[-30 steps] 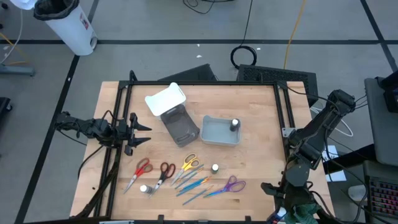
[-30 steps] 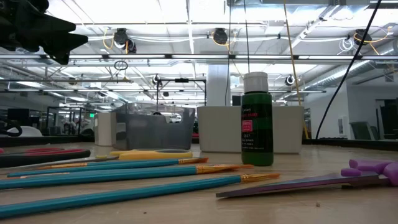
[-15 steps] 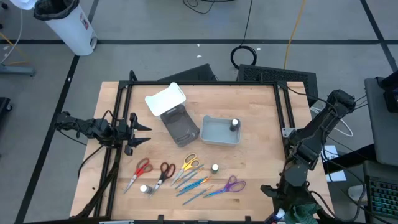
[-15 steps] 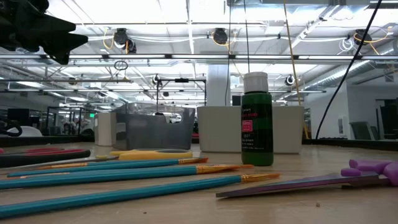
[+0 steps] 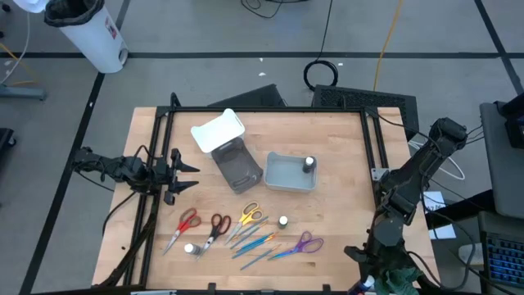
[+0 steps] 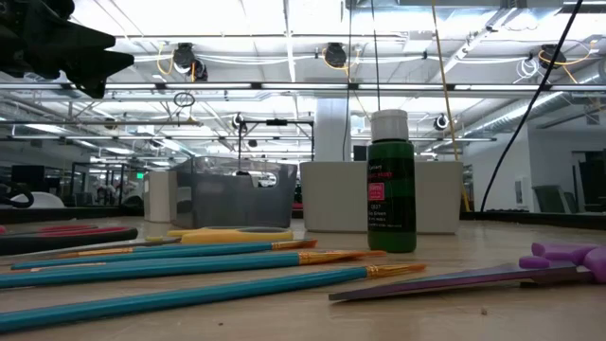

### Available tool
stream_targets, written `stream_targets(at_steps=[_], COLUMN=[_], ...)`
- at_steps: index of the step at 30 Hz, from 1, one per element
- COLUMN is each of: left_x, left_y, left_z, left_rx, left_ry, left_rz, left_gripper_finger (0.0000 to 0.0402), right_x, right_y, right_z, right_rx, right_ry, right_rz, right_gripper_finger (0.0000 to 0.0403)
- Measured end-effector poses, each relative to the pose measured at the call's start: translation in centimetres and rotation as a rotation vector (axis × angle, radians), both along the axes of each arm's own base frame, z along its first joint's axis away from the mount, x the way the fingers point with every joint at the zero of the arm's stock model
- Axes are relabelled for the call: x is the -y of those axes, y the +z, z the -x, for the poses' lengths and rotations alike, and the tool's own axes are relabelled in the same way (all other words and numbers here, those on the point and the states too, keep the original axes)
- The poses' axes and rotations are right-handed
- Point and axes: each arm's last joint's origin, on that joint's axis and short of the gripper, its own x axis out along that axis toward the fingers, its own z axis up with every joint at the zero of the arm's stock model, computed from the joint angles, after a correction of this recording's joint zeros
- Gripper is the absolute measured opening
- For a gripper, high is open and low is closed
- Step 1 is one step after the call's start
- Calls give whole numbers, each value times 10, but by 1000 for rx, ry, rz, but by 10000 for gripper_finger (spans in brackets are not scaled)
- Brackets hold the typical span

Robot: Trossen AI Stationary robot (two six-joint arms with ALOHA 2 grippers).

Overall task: Pick & Place Paint Supplies
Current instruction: Put the blue paint bottle into the gray bin

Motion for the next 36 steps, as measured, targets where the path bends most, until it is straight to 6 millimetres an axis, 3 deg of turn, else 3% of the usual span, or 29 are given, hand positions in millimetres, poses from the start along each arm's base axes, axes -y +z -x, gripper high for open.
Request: stream_targets(at_steps=[36], left_x=[0], left_y=[0], left_z=[0], left_rx=[0], left_ry=[0], left_rz=[0], left_gripper_finger=[200], right_x=[0], right_y=[1], right_z=[-1], right_rx=[17], right_ry=[-28], right_rz=[-5], right_gripper_finger=[104])
